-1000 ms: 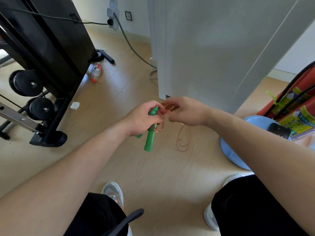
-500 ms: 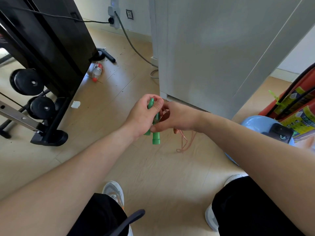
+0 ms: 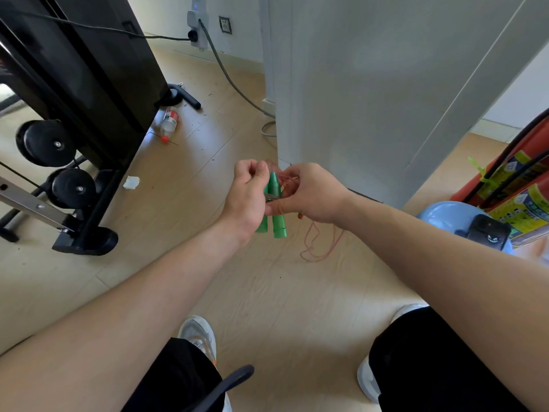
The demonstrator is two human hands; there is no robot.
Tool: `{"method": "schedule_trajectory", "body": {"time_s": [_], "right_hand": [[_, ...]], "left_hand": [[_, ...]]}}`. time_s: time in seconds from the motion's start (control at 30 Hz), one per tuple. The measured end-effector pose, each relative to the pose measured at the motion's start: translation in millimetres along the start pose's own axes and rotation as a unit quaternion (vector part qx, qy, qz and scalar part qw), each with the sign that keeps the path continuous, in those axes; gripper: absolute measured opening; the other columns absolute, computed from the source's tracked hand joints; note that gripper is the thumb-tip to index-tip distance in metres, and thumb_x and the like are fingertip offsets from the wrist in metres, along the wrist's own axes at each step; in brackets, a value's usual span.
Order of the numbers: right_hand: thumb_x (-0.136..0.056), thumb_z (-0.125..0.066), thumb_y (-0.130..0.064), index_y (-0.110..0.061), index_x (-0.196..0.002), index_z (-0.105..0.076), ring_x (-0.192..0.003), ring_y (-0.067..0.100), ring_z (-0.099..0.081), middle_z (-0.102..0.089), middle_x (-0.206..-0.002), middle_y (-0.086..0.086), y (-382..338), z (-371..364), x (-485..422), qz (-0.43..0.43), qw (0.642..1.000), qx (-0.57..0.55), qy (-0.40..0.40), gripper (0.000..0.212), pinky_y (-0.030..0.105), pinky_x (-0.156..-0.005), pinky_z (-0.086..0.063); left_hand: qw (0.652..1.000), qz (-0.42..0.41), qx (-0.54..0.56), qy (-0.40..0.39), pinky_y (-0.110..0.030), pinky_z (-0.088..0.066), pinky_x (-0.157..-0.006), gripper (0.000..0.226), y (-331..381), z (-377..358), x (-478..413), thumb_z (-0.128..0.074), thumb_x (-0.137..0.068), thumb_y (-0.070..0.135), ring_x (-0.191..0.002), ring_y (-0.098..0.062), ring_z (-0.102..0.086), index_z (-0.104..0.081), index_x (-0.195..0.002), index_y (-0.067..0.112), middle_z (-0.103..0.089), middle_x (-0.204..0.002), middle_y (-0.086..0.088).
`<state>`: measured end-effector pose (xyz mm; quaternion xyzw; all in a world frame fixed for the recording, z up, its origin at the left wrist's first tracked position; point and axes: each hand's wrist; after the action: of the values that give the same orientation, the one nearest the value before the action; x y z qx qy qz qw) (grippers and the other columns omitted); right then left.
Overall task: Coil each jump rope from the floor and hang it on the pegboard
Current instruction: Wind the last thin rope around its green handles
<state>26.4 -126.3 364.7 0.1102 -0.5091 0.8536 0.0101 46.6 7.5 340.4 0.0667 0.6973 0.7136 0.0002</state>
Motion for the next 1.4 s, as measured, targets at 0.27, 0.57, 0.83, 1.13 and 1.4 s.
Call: {"method": "schedule_trajectory", "body": {"time_s": [0.27, 0.57, 0.83, 1.13, 1.4], "right_hand": [[-0.063, -0.094, -0.027, -0.012, -0.080, -0.066, -0.052, 0.012, -0.051, -0.055, -0.060, -0.003, -1, -4, 0, 0.006, 1.000, -0.029, 0.006, 0.035, 0.029, -0.049, -0.049], [-0.070, -0.089, -0.016, -0.024, -0.072, -0.067, -0.052, 0.006, -0.054, -0.059, -0.053, -0.012, 1, 5, 1, 0.003, 1.000, -0.011, -0.016, 0.024, 0.022, -0.048, -0.048], [-0.068, -0.090, -0.032, -0.020, -0.088, -0.072, -0.048, 0.008, -0.054, -0.067, -0.070, 0.000, 5, 13, -2, -0.004, 0.989, 0.144, -0.030, 0.029, 0.020, -0.045, -0.045], [-0.064, -0.089, -0.044, -0.033, -0.069, -0.055, -0.062, 0.006, -0.053, -0.059, -0.070, -0.011, 3, 5, -3, 0.010, 0.960, 0.272, -0.061, 0.036, 0.022, -0.052, -0.035], [-0.063, -0.089, -0.048, -0.024, -0.075, -0.062, -0.061, 0.011, -0.054, -0.063, -0.071, -0.005, 5, 0, -4, 0.003, 0.955, 0.288, -0.068, 0.038, 0.024, -0.051, -0.037]], "left_hand": [[0.989, 0.078, 0.126, -0.020, -0.049, -0.053, -0.082, 0.015, 5, 0, 2, -0.043, -0.107, 0.026, -0.083, -0.025, -0.062, -0.049, -0.101, 0.014, -0.063, -0.094, -0.011], [0.998, 0.039, 0.008, -0.055, -0.025, -0.051, -0.070, 0.015, 7, 3, 3, -0.042, -0.107, 0.028, -0.082, -0.011, -0.062, -0.051, -0.107, 0.016, -0.063, -0.095, 0.000], [0.957, -0.095, -0.248, -0.118, -0.020, -0.046, -0.067, 0.035, 13, 30, -15, -0.067, -0.086, 0.056, -0.072, -0.009, -0.063, -0.072, -0.086, 0.021, -0.068, -0.077, 0.007], [0.942, -0.056, -0.300, -0.140, -0.034, -0.053, -0.065, 0.034, 8, 31, -16, -0.083, -0.071, 0.050, -0.068, -0.016, -0.065, -0.071, -0.077, 0.019, -0.071, -0.073, 0.001], [0.937, -0.034, -0.313, -0.154, -0.035, -0.051, -0.070, 0.015, 5, 33, -19, -0.082, -0.079, 0.036, -0.077, -0.015, -0.063, -0.075, -0.083, 0.024, -0.072, -0.079, 0.005]]}}
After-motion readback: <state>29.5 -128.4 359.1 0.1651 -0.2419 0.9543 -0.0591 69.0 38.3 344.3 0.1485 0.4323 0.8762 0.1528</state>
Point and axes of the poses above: each hand's wrist, its own x-axis away from the middle knuckle, its own z-axis out of the back of the hand, y = z × x
